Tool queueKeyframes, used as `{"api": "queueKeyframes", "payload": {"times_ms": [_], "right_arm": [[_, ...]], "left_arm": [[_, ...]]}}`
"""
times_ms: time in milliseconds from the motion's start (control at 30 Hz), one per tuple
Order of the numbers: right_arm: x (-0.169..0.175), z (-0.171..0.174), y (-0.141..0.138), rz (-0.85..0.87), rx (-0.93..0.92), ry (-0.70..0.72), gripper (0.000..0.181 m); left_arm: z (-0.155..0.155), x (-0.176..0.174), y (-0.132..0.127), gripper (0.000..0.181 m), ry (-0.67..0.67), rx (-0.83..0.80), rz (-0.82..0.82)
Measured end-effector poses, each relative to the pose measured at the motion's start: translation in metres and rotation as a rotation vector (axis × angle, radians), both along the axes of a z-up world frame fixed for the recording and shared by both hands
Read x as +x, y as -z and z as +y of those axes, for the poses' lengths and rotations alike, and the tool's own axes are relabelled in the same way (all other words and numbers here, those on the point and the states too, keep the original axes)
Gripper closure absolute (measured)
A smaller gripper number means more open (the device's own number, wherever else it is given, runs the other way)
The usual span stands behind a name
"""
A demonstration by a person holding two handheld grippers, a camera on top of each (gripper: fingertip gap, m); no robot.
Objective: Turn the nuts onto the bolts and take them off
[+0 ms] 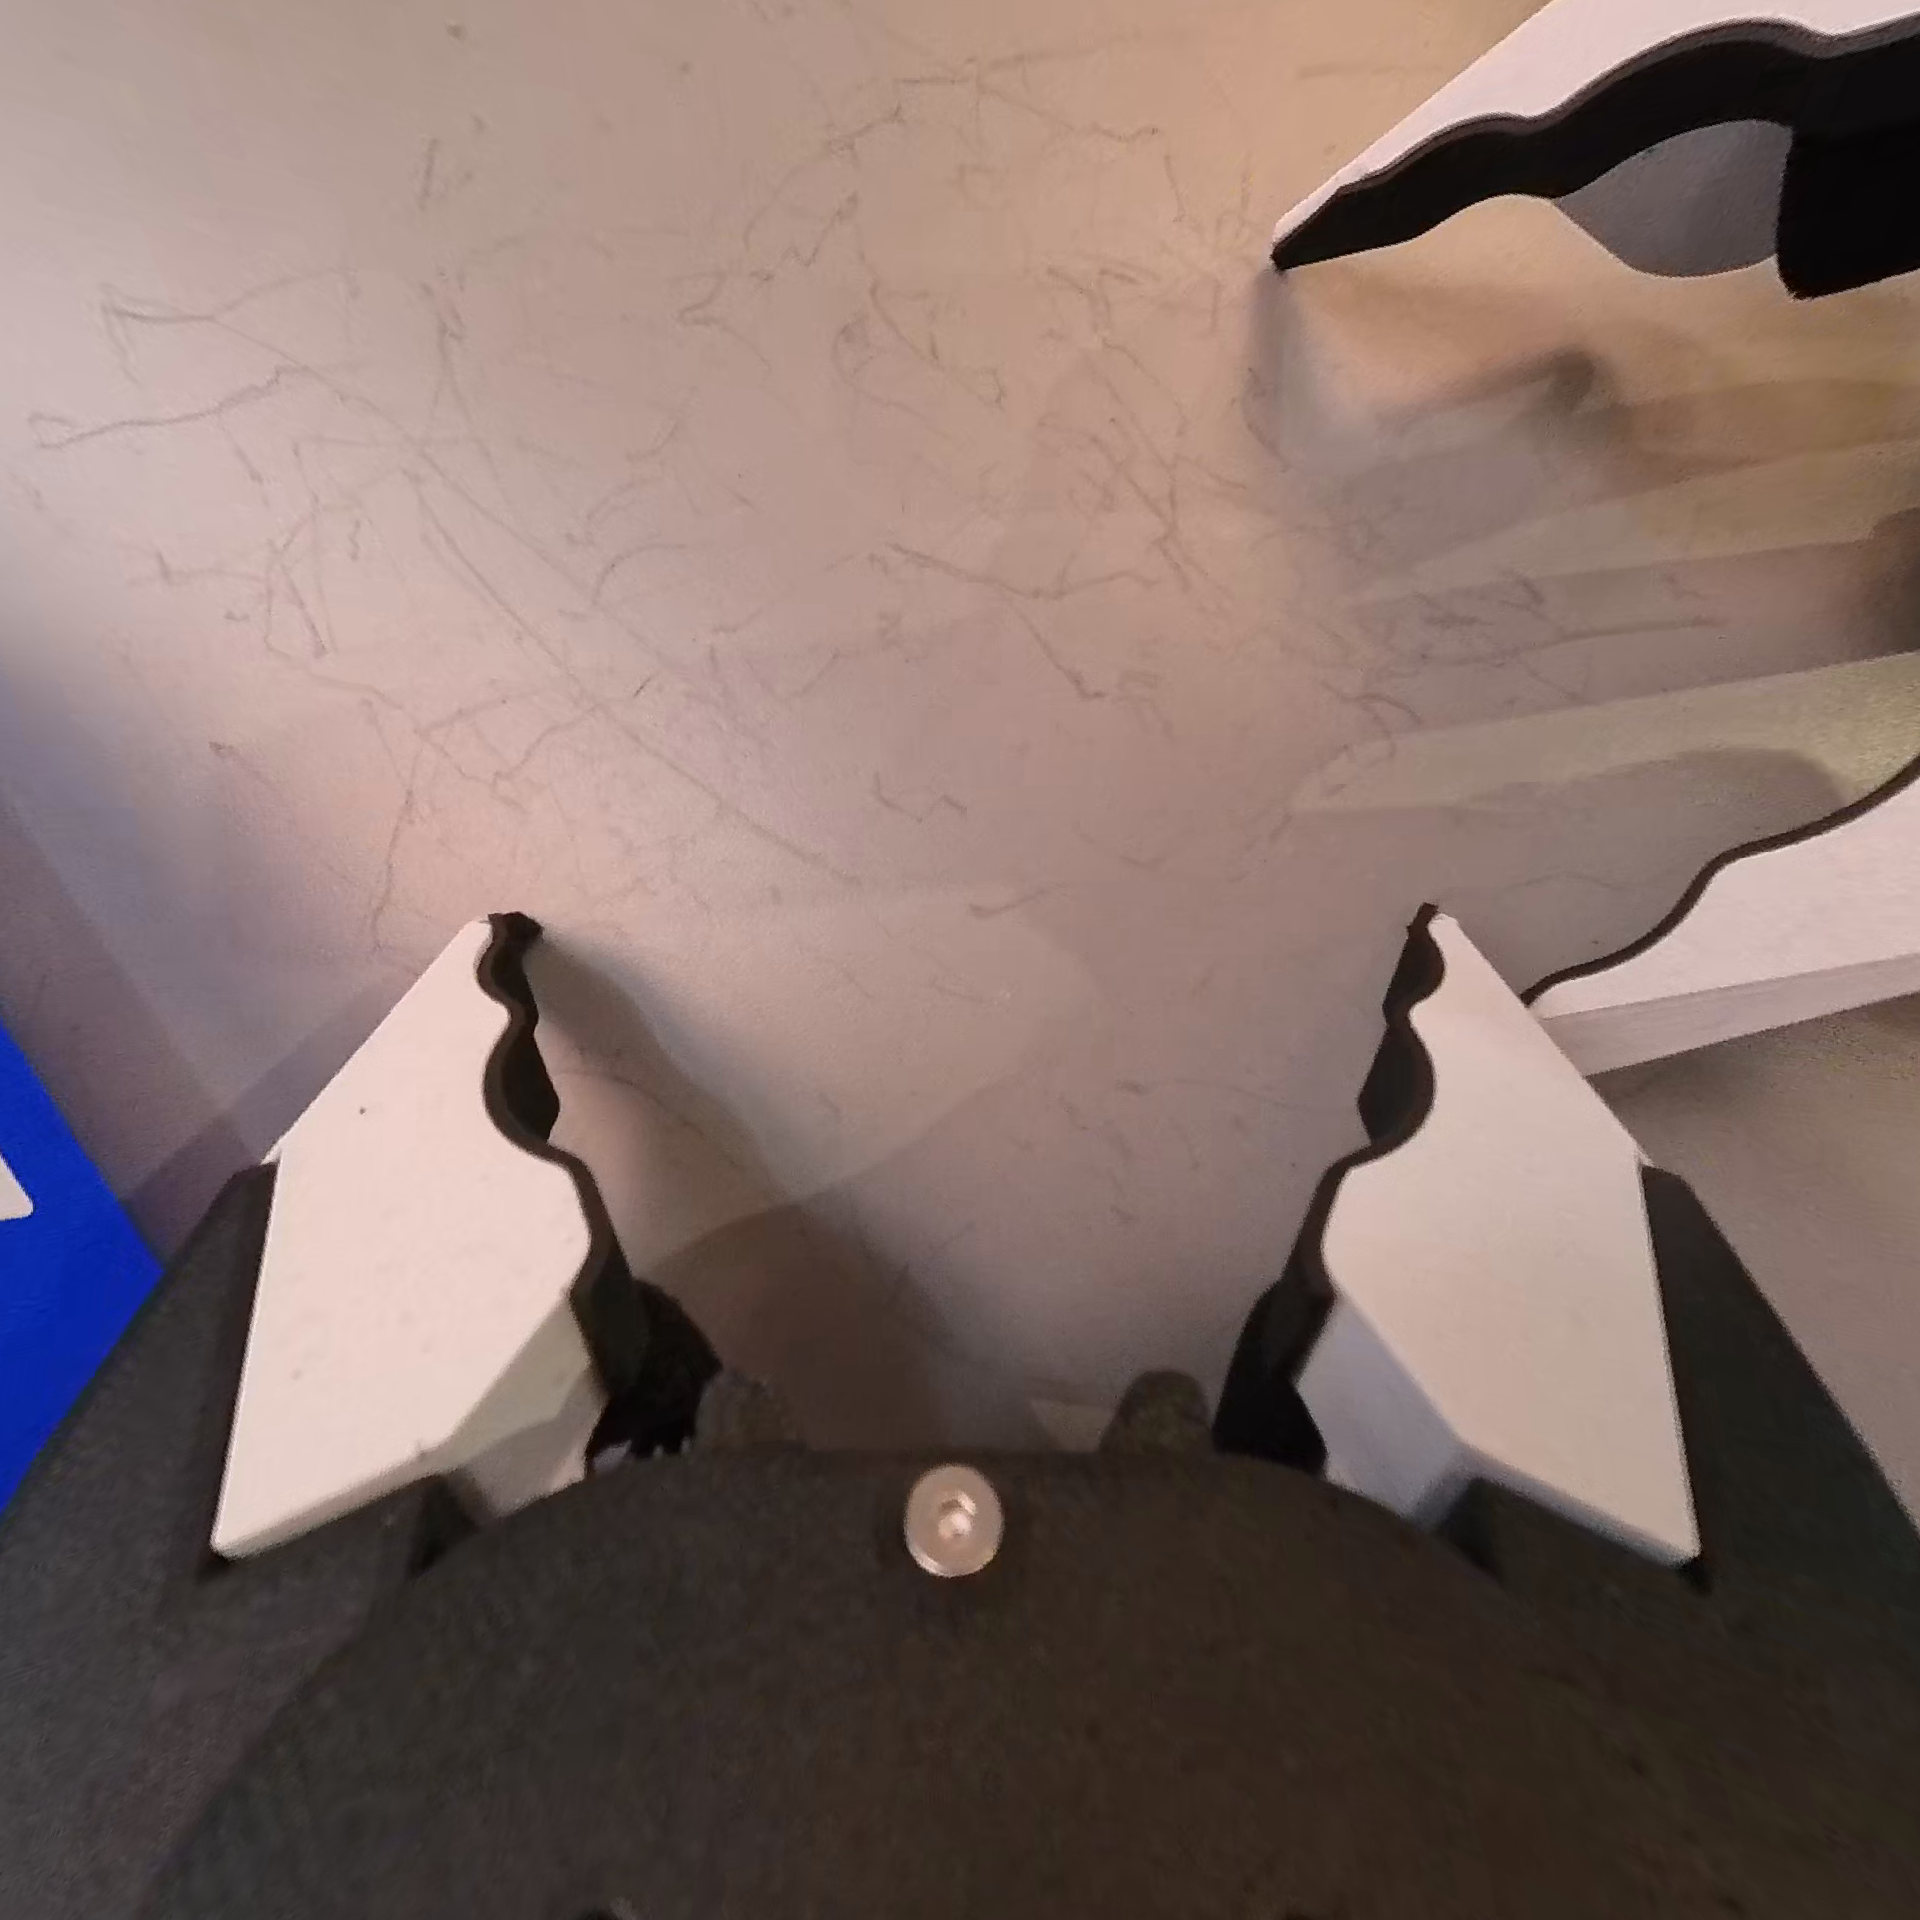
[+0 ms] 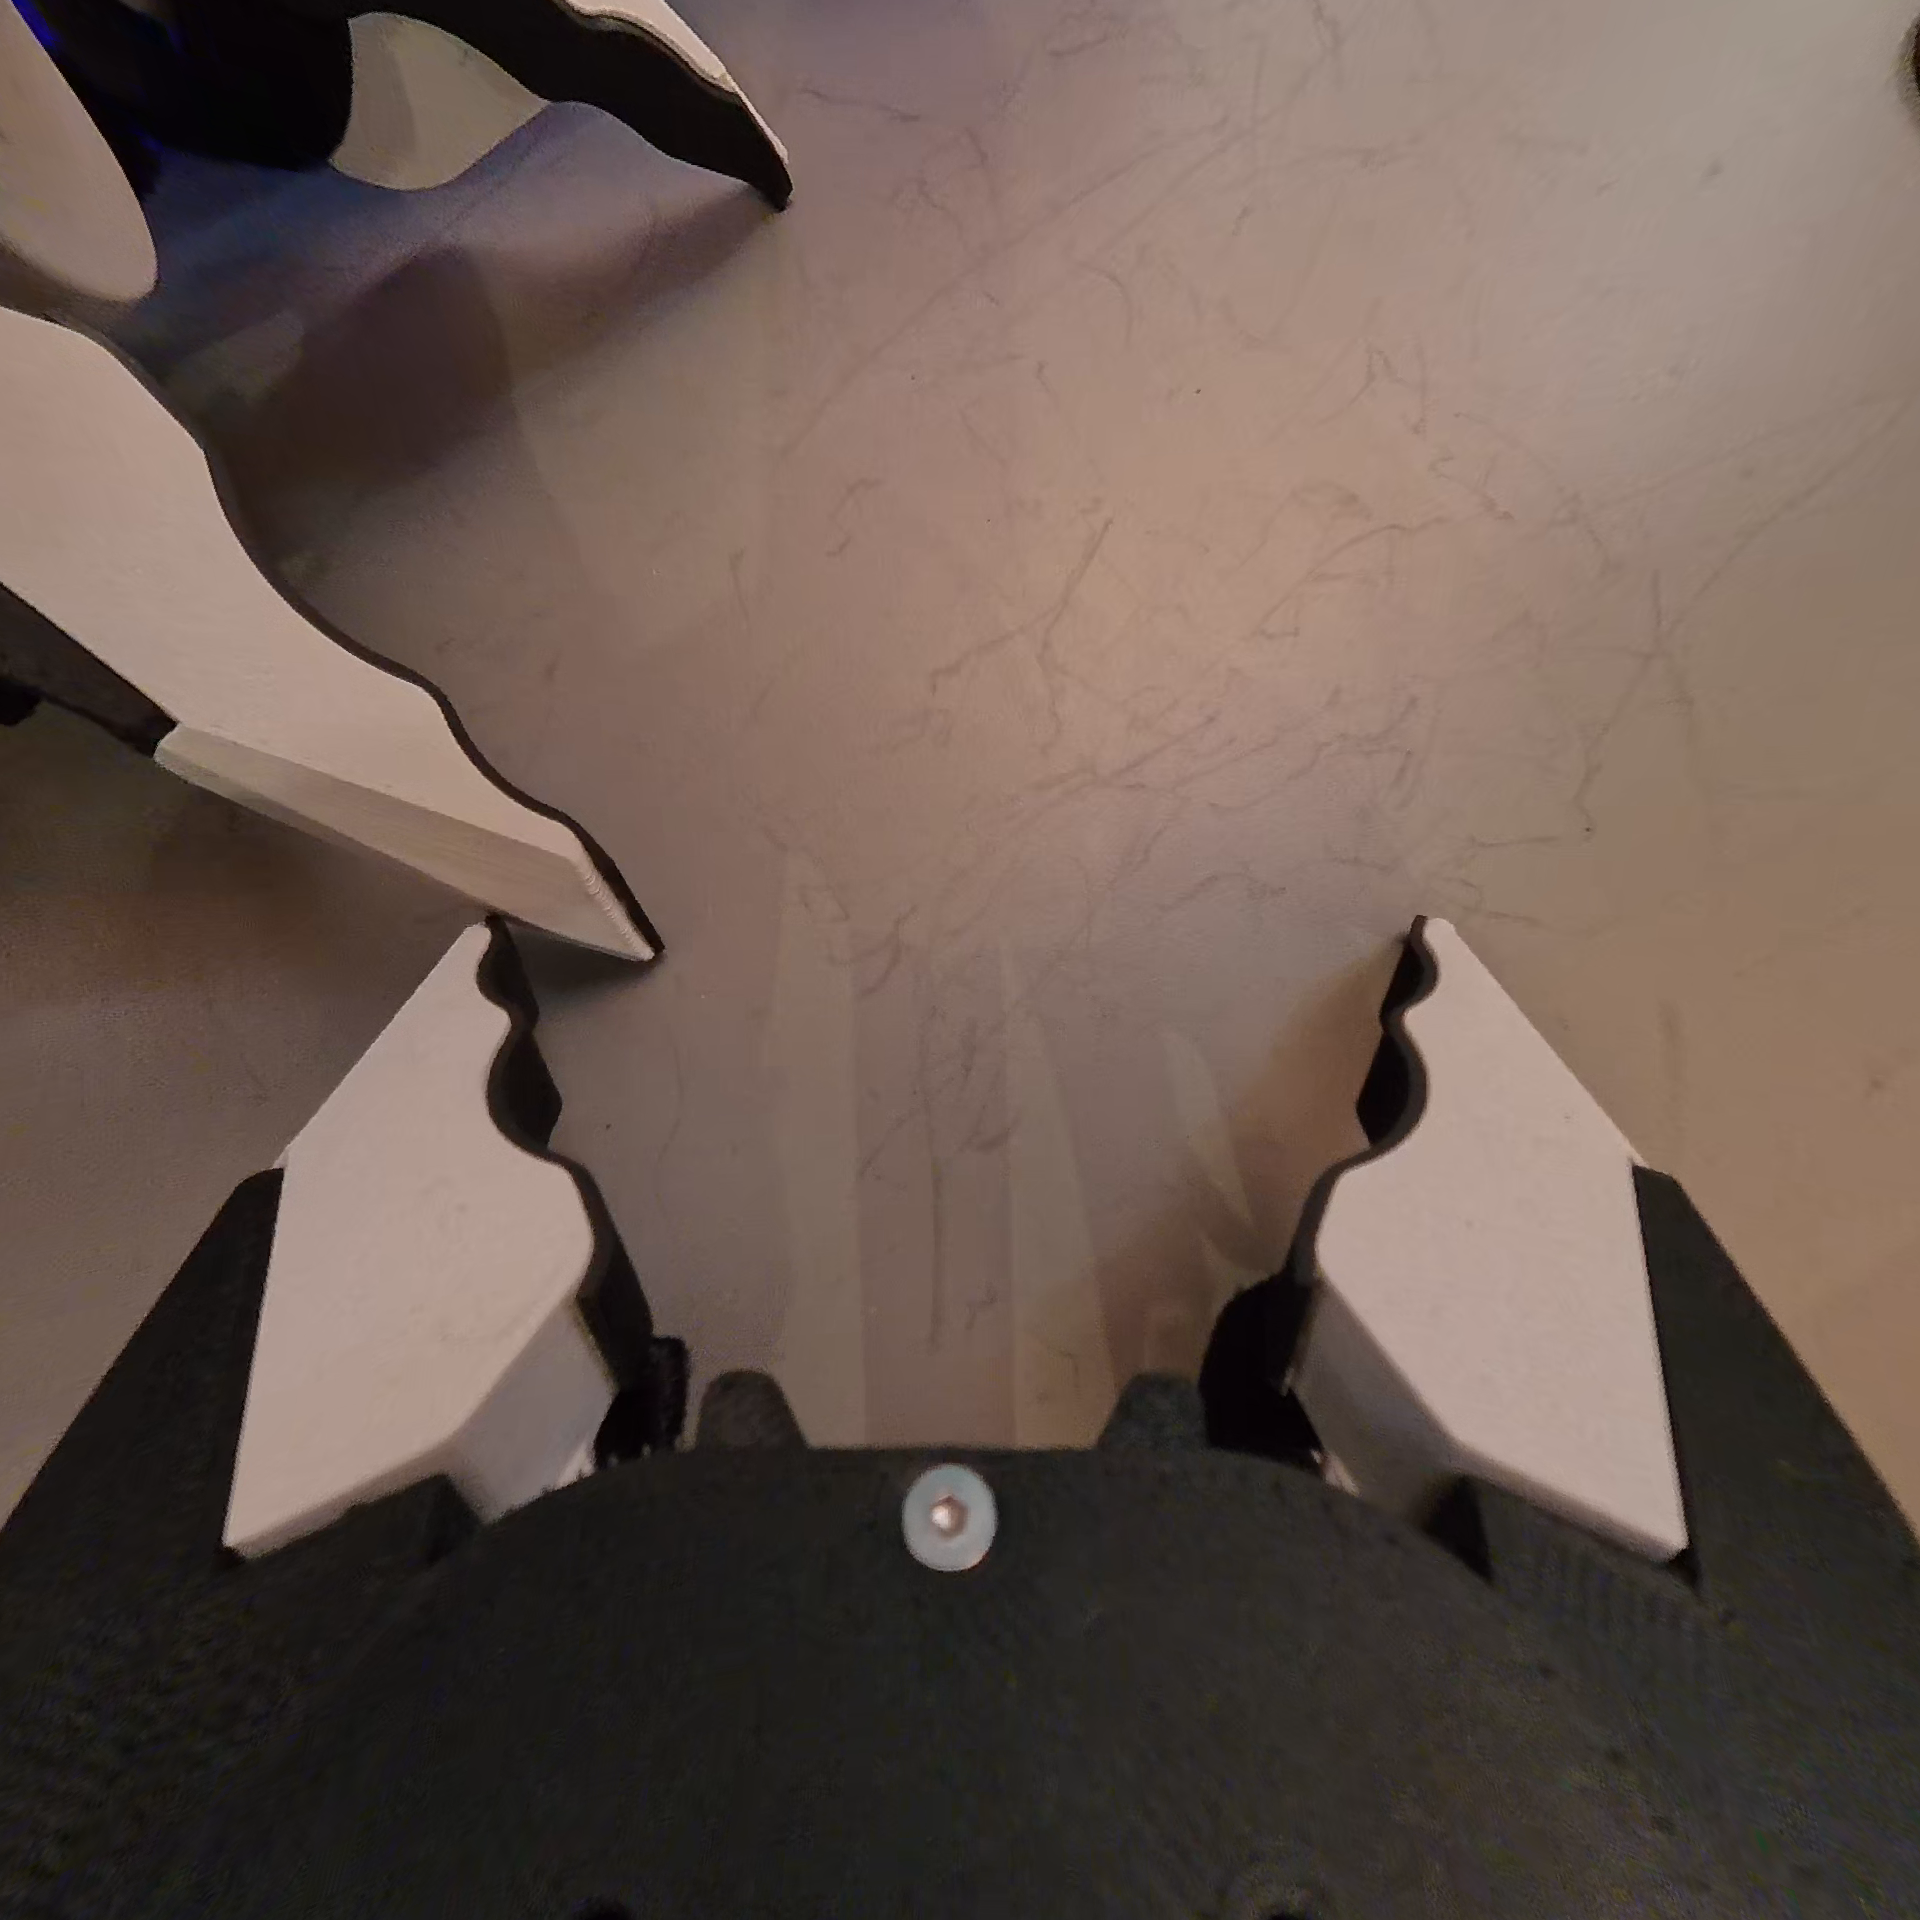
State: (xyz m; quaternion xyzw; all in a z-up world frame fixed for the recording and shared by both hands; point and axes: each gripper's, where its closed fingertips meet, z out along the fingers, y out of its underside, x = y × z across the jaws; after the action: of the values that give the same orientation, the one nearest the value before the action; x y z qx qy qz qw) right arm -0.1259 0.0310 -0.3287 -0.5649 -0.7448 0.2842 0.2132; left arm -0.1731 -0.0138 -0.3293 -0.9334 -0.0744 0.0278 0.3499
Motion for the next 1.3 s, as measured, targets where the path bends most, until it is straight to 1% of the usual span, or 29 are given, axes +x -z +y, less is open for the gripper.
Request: {"api": "queueKeyframes", "payload": {"times_ms": [367, 533, 633, 733, 767, 800, 833, 867, 900, 933, 967, 1033, 1067, 1133, 1167, 1200, 1233, 1300], "right_arm": [[0.0, 0.0, 0.0, -0.001, -0.001, -0.001, 0.026], [-0.006, 0.0, 0.0, -0.003, -0.003, -0.018, 0.025], [-0.007, -0.001, 0.0, -0.003, -0.003, -0.005, 0.025], [-0.01, 0.0, 0.0, -0.003, -0.003, 0.013, 0.028], [-0.01, 0.001, 0.0, -0.001, -0.002, 0.018, 0.03], [-0.009, 0.001, -0.002, -0.001, -0.001, 0.015, 0.04], [-0.004, 0.001, -0.005, -0.011, -0.002, 0.0, 0.06], [0.002, -0.003, -0.013, -0.021, -0.025, -0.034, 0.094], [0.007, -0.006, -0.026, -0.001, -0.046, -0.055, 0.104], [0.012, -0.006, -0.044, 0.041, -0.038, -0.065, 0.111], [0.018, -0.002, -0.064, 0.091, -0.007, -0.062, 0.111], [0.035, 0.01, -0.107, 0.185, 0.034, -0.024, 0.103], [0.048, 0.024, -0.129, 0.234, 0.07, 0.014, 0.104], [0.077, 0.069, -0.173, 0.347, 0.193, 0.141, 0.093], [0.097, 0.097, -0.188, 0.361, 0.245, 0.214, 0.093], [0.119, 0.127, -0.2, 0.362, 0.284, 0.29, 0.089], [0.143, 0.158, -0.21, 0.362, 0.312, 0.368, 0.089], [0.199, 0.223, -0.215, 0.324, 0.354, 0.555, 0.09]], "left_arm": [[0.002, -0.001, 0.001, 0.024, 0.0, -0.007, -0.003], [0.004, -0.005, 0.001, 0.024, 0.013, -0.017, -0.006], [0.008, -0.005, 0.001, 0.023, 0.01, -0.023, -0.007], [0.009, -0.008, 0.0, 0.029, -0.005, -0.022, -0.009], [0.009, -0.009, -0.001, 0.035, -0.014, -0.021, -0.009], [0.01, -0.008, -0.004, 0.047, -0.015, -0.009, -0.009], [0.01, -0.006, -0.006, 0.053, -0.017, -0.006, -0.021], [0.009, 0.001, -0.01, 0.07, 0.007, 0.002, -0.049], [0.009, 0.018, -0.02, 0.123, 0.081, 0.034, -0.124], [0.009, 0.035, -0.04, 0.162, 0.152, 0.104, -0.179], [0.008, 0.039, -0.061, 0.163, 0.167, 0.167, -0.153], [-0.003, 0.048, -0.105, 0.173, 0.237, 0.258, -0.064], [-0.012, 0.046, -0.127, 0.177, 0.243, 0.295, 0.0], [-0.035, 0.03, -0.167, 0.18, 0.215, 0.339, 0.097], [-0.049, 0.013, -0.186, 0.173, 0.171, 0.367, 0.147], [-0.064, -0.006, -0.201, 0.158, 0.119, 0.385, 0.196], [-0.082, -0.029, -0.21, 0.141, 0.056, 0.376, 0.221], [-0.12, -0.075, -0.213, 0.11, -0.082, 0.344, 0.197]]}}
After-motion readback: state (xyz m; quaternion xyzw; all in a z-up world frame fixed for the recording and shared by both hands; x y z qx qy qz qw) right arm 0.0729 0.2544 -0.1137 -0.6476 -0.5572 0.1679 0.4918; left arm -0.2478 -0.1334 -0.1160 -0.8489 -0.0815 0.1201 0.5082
